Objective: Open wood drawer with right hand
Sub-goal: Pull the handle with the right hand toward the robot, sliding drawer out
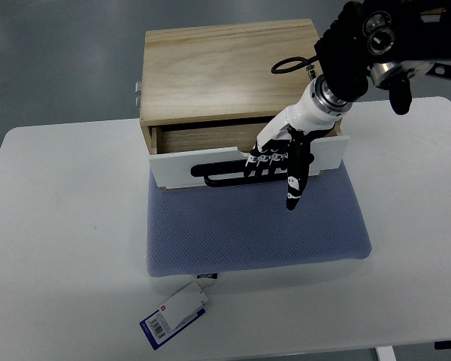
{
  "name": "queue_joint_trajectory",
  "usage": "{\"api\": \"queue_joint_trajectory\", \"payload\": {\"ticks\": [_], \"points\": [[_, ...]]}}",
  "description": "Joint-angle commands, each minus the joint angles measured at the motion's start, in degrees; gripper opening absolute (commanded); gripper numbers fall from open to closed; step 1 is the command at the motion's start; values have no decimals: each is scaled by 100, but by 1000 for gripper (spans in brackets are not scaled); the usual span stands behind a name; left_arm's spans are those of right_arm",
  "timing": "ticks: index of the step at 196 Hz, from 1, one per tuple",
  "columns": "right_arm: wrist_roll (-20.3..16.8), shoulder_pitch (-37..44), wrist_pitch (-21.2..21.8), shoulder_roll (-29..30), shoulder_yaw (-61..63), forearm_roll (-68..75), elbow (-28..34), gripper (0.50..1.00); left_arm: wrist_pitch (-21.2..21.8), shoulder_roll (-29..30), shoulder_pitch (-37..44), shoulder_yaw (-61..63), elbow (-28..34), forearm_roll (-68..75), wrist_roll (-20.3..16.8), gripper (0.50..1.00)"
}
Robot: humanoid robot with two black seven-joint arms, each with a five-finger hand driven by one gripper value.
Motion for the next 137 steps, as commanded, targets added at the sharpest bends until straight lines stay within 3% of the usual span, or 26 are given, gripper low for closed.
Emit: {"api": "queue_joint_trajectory", "payload": {"ticks": [1, 137], "points": [[8, 2, 0, -36, -17, 2, 87, 934, 0, 0, 0, -19, 1, 0, 1, 1000], [16, 64, 0, -106, 9, 266, 307, 936, 0, 0, 0, -19, 1, 0, 1, 1000]]}}
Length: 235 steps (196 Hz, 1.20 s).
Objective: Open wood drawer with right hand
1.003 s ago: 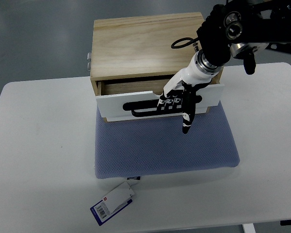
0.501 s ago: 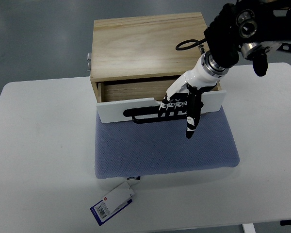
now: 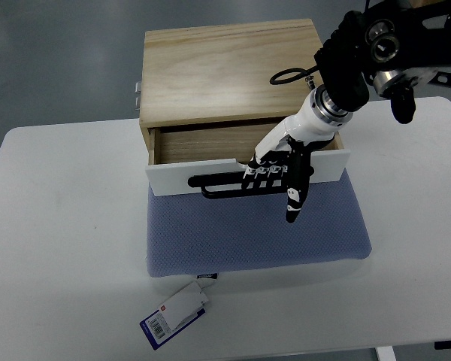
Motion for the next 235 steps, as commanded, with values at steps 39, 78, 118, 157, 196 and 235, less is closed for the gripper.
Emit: {"api": "queue_joint_trajectory", "payload": {"ticks": [39, 78, 118, 157, 196, 235], "points": [[-2, 138, 0, -152, 10, 114, 153, 936, 0, 0, 0, 3, 8, 0, -1, 1000], [-2, 226, 0, -328, 10, 158, 320, 936, 0, 0, 0, 3, 8, 0, -1, 1000], [-2, 235, 0, -486, 2, 166, 479, 936, 0, 0, 0, 12, 8, 0, -1, 1000], [-2, 323, 0, -697, 37, 184, 488, 936, 0, 0, 0, 3, 8, 0, -1, 1000], [-2, 753, 0, -1225, 749, 413, 382, 938, 0, 0, 0, 12, 8, 0, -1, 1000], [7, 604, 0, -1611, 2190, 597, -760, 938, 0, 0, 0, 29, 8, 0, -1, 1000]]}}
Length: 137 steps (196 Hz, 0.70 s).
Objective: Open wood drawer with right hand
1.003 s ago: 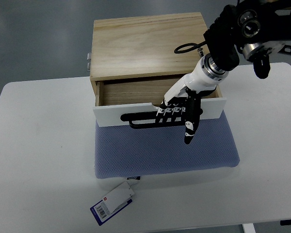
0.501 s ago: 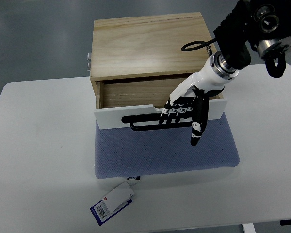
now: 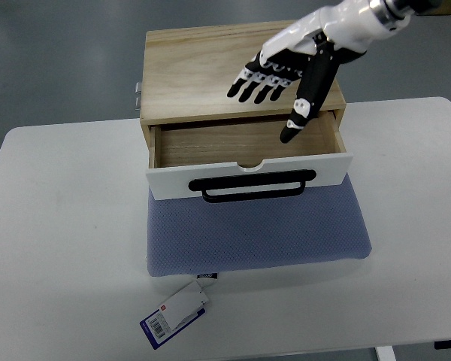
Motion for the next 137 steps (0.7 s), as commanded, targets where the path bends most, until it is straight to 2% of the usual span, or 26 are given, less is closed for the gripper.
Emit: {"api": "queue_joint_trajectory", "payload": {"ticks": [1, 9, 10, 18, 28, 29, 44, 66, 79, 90, 91, 97, 107, 108, 110, 114, 123, 137], "points": [[9, -154, 0, -138, 812, 72, -744, 938, 0, 0, 0, 9, 0, 0, -1, 1000], [9, -154, 0, -138, 812, 72, -744, 938, 0, 0, 0, 9, 0, 0, -1, 1000], [18, -450, 0, -164, 1177, 107, -1214, 938, 0, 0, 0, 18, 0, 0, -1, 1000], [44, -751, 0, -182, 1567, 168, -1613, 938, 0, 0, 0, 27, -9, 0, -1, 1000], [44, -752, 0, -182, 1568, 169, -1614, 938, 0, 0, 0, 27, -9, 0, -1, 1000], [131, -1170, 0, -155, 2142, 203, -2084, 938, 0, 0, 0, 27, -9, 0, -1, 1000], [343, -1867, 0, -41, 3087, 204, -2677, 938, 0, 0, 0, 35, -9, 0, -1, 1000], [624, -2923, 0, 267, 4415, 204, -3284, 938, 0, 0, 0, 44, 0, 0, -1, 1000], [765, -3485, -300, 539, 5240, 204, -3644, 938, 0, 0, 0, 44, 0, 0, -1, 1000], [765, -3485, -301, 539, 5242, 204, -3644, 938, 0, 0, 0, 44, 0, 0, -1, 1000], [922, -3799, -562, 739, 5746, 204, -3914, 940, 0, 0, 0, 44, -9, 0, -1, 1000], [1037, -3995, -749, 881, 5988, 204, -4083, 940, 0, 0, 0, 44, -9, 0, -1, 1000], [1037, -3995, -749, 882, 5989, 204, -4084, 940, 0, 0, 0, 44, -9, 0, -1, 1000], [1255, -4239, -1141, 1126, 6328, 204, -4362, 940, 0, 0, 0, 44, -9, 0, -1, 1000], [1318, -4276, -1258, 1189, 6418, 213, -4417, 940, 0, 0, 0, 44, -18, 0, -1, 1000], [1380, -4303, -1347, 1234, 6481, 204, -4471, 940, 0, 0, 0, 44, -18, 0, -1, 1000], [1722, -4461, -1838, 1514, 6849, 213, -4725, 940, 0, 0, 0, 44, -27, 9, -1, 1000], [2189, -4742, -2252, 1805, 7316, 213, -4972, 940, 0, 0, 0, 44, -27, 9, 8, 1000]]}}
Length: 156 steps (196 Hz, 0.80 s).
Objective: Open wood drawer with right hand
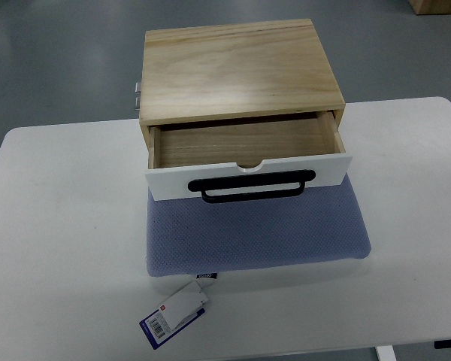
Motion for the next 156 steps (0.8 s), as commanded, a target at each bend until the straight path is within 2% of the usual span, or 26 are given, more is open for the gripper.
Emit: {"api": "queue_joint_trajectory", "payload": {"ticks": [1, 23, 43, 90, 102, 112, 113, 127, 156], "points": [[725, -447, -745, 496, 774, 4, -453, 940, -1, 0, -1, -1, -9, 8, 0, 1000], [1420, -887, -886, 874, 1363, 4, -770, 940, -1, 0, -1, -1, -9, 8, 9, 1000], [1736, -1238, -851, 1208, 1820, 4, -1086, 940, -1, 0, -1, -1, -9, 8, 9, 1000], [1780, -1819, -728, 1683, 2453, 4, -1306, 944, -1, 0, -1, 8, -27, 8, 9, 1000], [1780, -2003, -500, 1885, 2515, 4, -1306, 944, -1, 0, -1, 8, -27, 8, 9, 1000], [1780, -2003, -500, 1885, 2515, 4, -1306, 944, -1, 0, -1, 8, -27, 8, 9, 1000], [1780, -2081, -369, 1929, 2515, 4, -1315, 944, -1, 0, -1, 8, -27, 8, 9, 1000], [1780, -2170, -192, 2008, 2515, 4, -1315, 944, -1, 0, -1, 8, -27, 8, 9, 1000], [1780, -2293, -51, 2140, 2524, 39, -1306, 944, -1, 0, -1, -1, -35, 8, 9, 1000]]}}
